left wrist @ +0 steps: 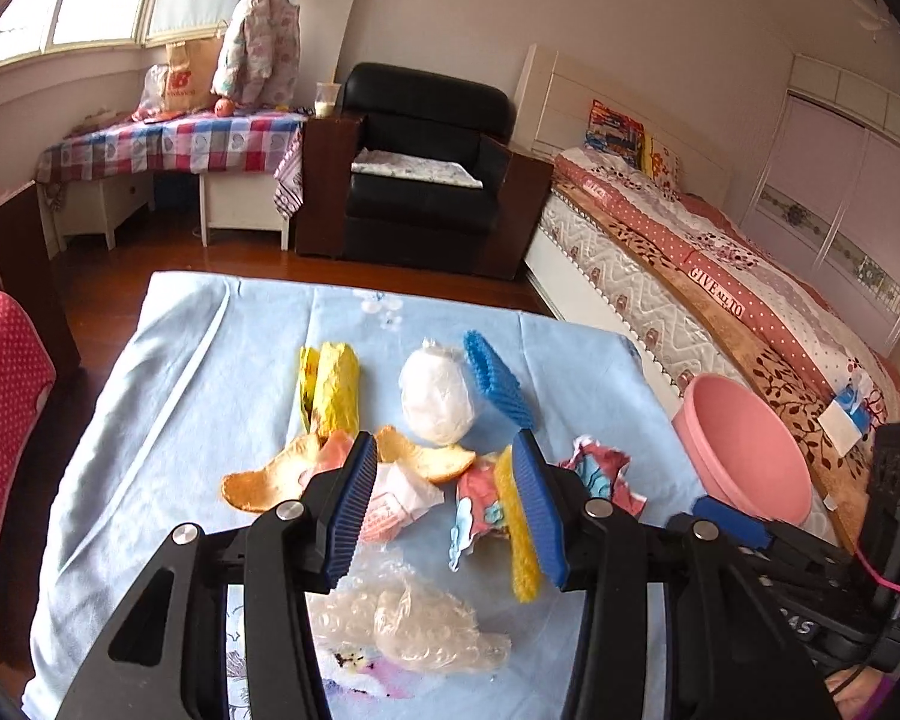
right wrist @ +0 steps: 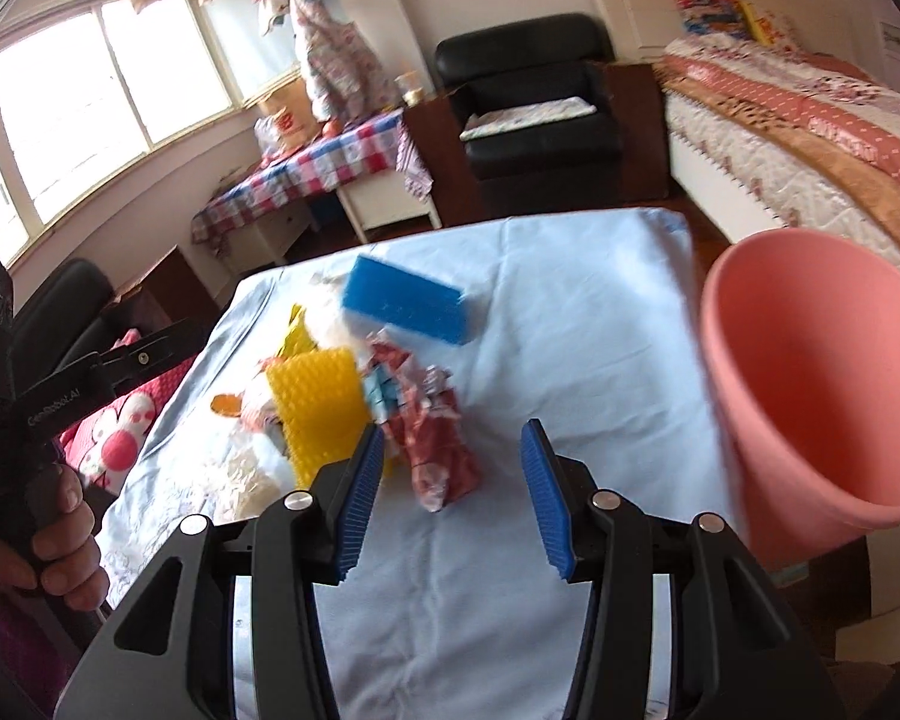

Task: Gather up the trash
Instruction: 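Grasp the yellow foam net with the left tool while the right tool grasps the patterned wrapper, then carry the yellow net and wrapper over the pink bucket with both tools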

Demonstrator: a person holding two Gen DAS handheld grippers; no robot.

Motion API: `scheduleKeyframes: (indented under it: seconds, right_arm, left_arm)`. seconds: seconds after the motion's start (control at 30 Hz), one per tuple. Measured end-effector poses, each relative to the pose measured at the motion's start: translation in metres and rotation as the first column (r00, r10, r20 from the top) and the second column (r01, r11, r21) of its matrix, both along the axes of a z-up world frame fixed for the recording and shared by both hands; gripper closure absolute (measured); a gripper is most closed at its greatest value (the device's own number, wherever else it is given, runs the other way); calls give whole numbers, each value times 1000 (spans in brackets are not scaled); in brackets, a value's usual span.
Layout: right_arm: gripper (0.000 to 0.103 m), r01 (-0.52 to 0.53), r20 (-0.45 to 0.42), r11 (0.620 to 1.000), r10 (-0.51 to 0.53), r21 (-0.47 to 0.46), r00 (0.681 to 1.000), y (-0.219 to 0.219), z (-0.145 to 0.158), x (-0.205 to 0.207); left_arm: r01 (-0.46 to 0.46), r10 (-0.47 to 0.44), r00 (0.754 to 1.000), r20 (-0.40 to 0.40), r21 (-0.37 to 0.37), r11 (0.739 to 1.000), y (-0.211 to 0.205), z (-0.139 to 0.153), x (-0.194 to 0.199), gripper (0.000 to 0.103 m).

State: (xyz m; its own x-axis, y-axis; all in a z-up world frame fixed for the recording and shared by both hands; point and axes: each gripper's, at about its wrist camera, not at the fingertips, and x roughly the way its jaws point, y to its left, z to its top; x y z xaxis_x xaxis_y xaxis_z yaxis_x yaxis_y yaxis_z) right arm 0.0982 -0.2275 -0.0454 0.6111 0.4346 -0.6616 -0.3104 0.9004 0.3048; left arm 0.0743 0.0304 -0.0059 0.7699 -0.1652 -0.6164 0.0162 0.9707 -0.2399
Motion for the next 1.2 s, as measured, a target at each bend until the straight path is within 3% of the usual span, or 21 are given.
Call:
scheduleKeyframes:
  seconds: [0.33, 0.4, 0.47, 0.67, 0.77, 0.9, 1.2]
  right_arm:
    - [55, -13, -65, 1000, 13, 1, 998, 15, -21, 23]
    - [66, -21, -67, 1000, 21, 0, 998, 15, -23, 23]
    - [84, -30, -74, 1000, 29, -7, 997, 16, -24, 24]
    - [89, -36, -72, 999, 36, 1, 997, 10, -24, 21]
    - [89, -30, -65, 1000, 30, 2, 997, 7, -22, 19]
    - [89, -19, -52, 1000, 19, -1, 998, 3, -18, 15]
    - [89, 20, -31, 1000, -19, 22, 999, -12, -9, 7]
  left_arm:
    - [75, -72, 995, -66, 40, 996, -34, -19, 24, 57]
    - [83, -79, 994, -78, 52, 995, -39, -23, 30, 57]
    - [86, -80, 993, -92, 58, 995, -43, -27, 34, 57]
    - [92, -86, 989, -125, 50, 994, -50, -36, 42, 58]
    - [100, -94, 988, -120, 48, 994, -55, -36, 43, 65]
    - [99, -91, 987, -133, 54, 994, -60, -38, 47, 90]
    - [74, -68, 995, -74, 78, 994, -70, -20, 31, 94]
